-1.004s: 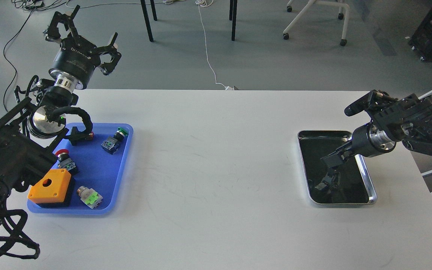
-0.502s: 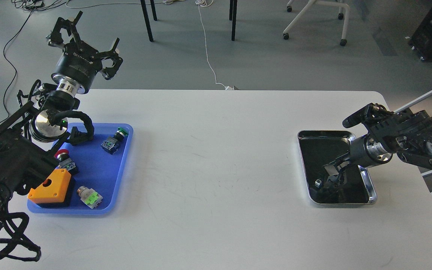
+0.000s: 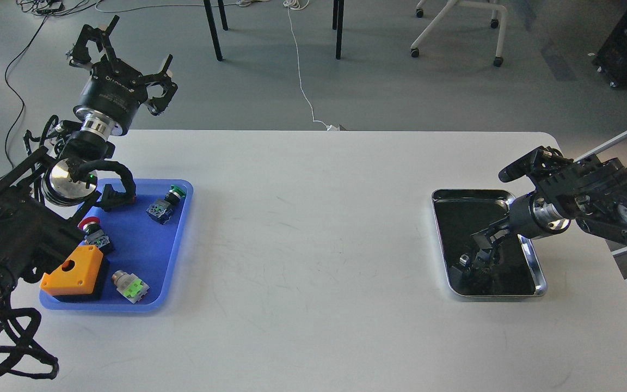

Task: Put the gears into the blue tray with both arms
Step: 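Lower the right gripper and grasp a small black gear in the metal tray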

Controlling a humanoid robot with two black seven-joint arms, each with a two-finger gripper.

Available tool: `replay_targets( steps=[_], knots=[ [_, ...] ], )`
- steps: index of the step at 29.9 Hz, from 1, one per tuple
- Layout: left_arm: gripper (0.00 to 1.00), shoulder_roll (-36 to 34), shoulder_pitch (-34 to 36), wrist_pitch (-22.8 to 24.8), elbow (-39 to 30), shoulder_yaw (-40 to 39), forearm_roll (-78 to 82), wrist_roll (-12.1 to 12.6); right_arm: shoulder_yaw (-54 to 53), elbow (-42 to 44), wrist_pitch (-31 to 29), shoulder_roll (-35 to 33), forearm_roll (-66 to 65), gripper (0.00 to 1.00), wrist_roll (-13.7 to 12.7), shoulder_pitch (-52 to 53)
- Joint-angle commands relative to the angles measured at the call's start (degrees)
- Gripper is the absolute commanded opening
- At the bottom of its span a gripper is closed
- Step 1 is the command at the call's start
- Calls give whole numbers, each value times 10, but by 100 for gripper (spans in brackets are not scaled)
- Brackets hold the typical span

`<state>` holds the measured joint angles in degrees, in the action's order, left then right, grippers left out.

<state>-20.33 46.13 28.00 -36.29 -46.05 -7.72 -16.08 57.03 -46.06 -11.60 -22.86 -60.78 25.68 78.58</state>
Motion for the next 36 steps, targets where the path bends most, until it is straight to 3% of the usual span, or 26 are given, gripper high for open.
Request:
replay_targets(
  steps=[1,16,21,36],
  knots=[
    [98,-1,0,0,0,0,1,0,-3,7,0,0,1,46,0,-5],
    [98,-1,-1,0,0,0,0,0,-4,14,0,1,1,46,-1,-18],
    [98,-3,-1,0,1,0,0,0,-4,15,0,1,1,35,-1,-21],
    [98,-7,0,0,1,0,0,0,-5,11,0,-2,1,15,4,-15]
  ],
)
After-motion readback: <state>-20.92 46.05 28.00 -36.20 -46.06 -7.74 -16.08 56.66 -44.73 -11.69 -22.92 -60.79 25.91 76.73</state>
